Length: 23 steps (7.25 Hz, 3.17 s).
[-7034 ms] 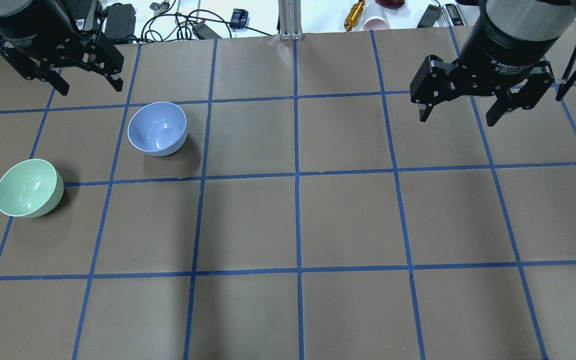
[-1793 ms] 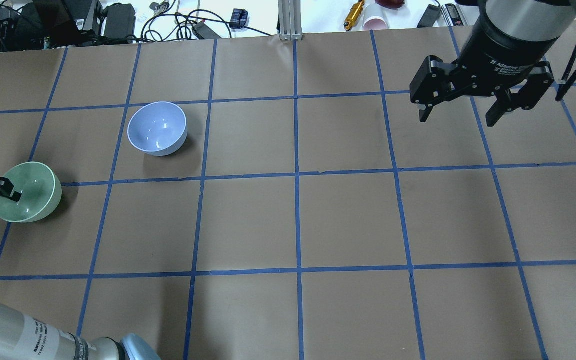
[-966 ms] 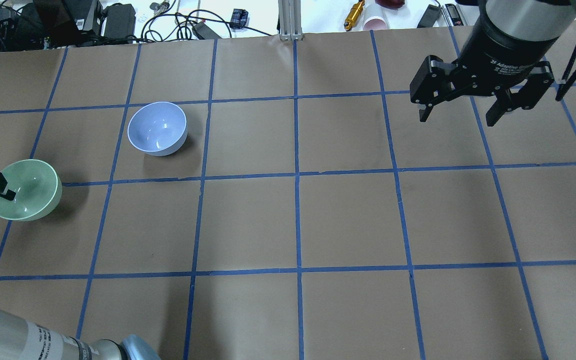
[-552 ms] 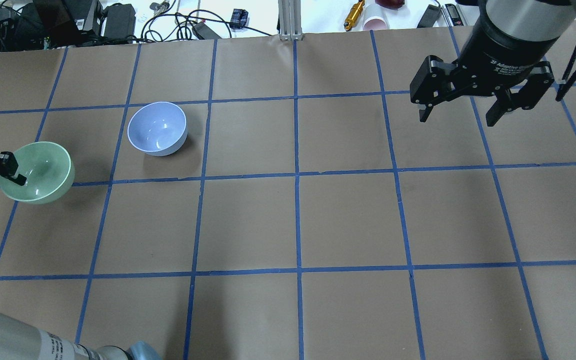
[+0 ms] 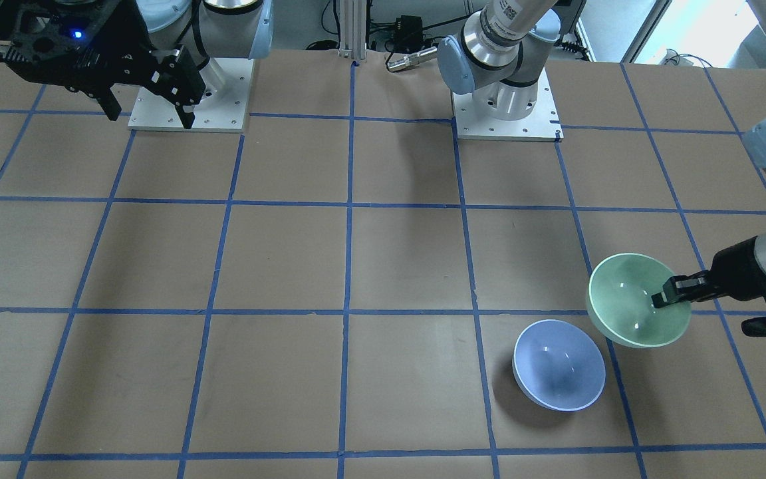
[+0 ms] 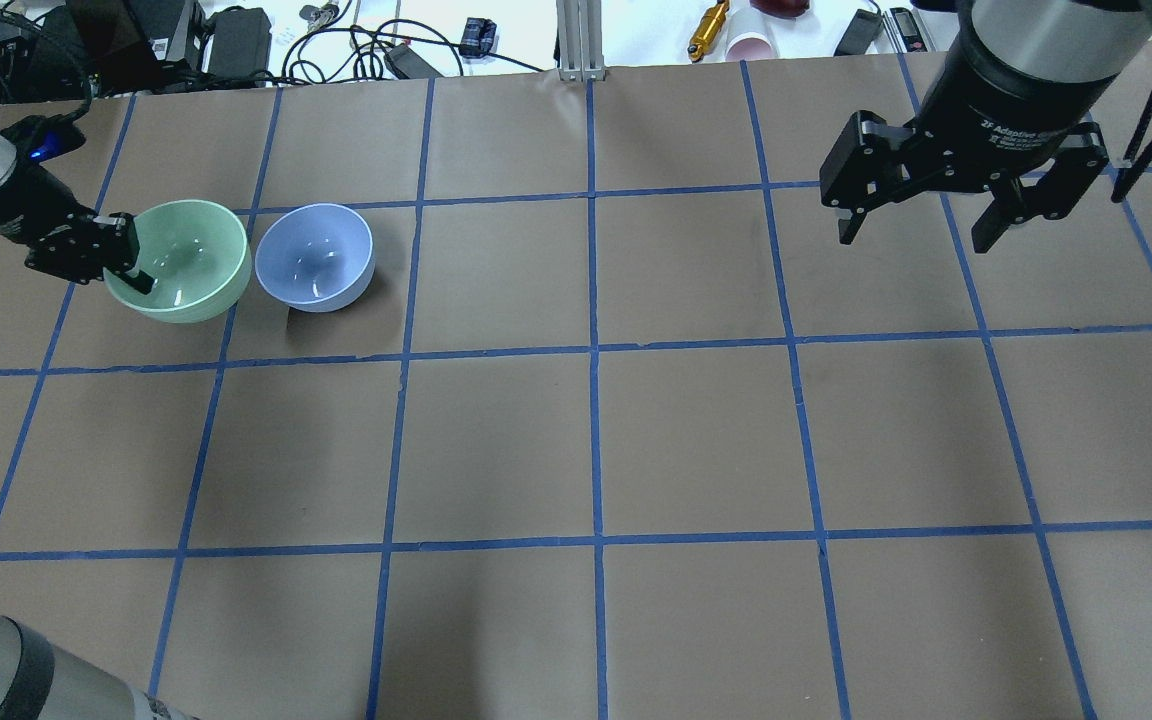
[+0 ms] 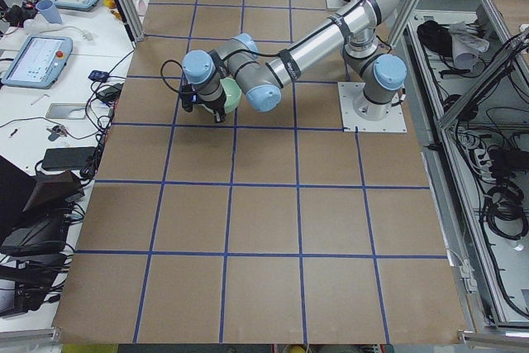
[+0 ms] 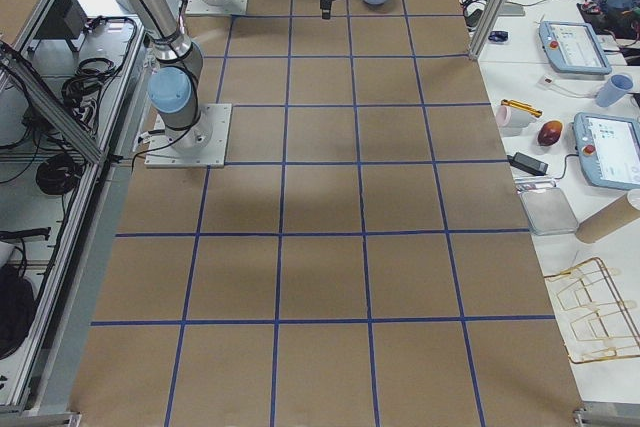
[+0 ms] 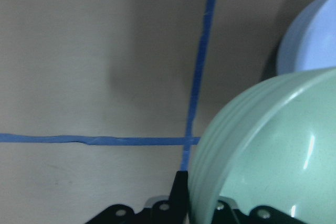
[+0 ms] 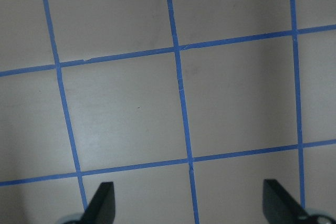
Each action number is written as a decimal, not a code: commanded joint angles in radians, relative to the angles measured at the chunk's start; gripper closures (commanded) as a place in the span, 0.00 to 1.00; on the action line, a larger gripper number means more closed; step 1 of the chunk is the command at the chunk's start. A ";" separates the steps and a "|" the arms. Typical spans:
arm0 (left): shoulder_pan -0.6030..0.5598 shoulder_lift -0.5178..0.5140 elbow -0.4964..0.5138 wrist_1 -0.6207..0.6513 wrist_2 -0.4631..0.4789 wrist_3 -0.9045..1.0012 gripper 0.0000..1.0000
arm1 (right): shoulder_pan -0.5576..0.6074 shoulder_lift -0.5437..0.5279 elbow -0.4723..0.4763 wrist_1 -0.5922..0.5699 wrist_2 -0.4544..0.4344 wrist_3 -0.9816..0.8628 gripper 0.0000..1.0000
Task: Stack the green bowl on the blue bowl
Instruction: 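Lift the green bowl with the left gripper over the blue bowl, then lower the green bowl into the blue bowl and open the left gripper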
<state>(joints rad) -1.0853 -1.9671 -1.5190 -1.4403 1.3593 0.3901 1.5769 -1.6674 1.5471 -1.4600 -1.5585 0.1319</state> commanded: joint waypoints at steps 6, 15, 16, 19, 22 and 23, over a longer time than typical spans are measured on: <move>-0.079 -0.071 0.014 0.122 -0.094 -0.057 1.00 | 0.000 0.000 -0.001 0.001 0.000 0.000 0.00; -0.097 -0.110 0.003 0.208 -0.095 -0.071 0.00 | 0.000 0.000 0.001 0.000 0.000 0.000 0.00; -0.099 -0.089 0.008 0.193 -0.086 -0.073 0.00 | 0.000 0.000 0.001 0.000 0.000 0.000 0.00; -0.213 0.057 0.026 0.084 0.089 -0.080 0.00 | 0.000 0.000 -0.001 0.000 0.000 0.000 0.00; -0.392 0.175 0.042 0.011 0.196 -0.184 0.00 | 0.000 0.000 -0.001 0.000 0.000 0.000 0.00; -0.410 0.207 0.052 -0.015 0.198 -0.185 0.00 | 0.000 0.000 -0.001 0.000 0.000 0.000 0.00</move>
<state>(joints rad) -1.4604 -1.8048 -1.4775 -1.4193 1.5501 0.2265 1.5769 -1.6675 1.5463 -1.4603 -1.5585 0.1319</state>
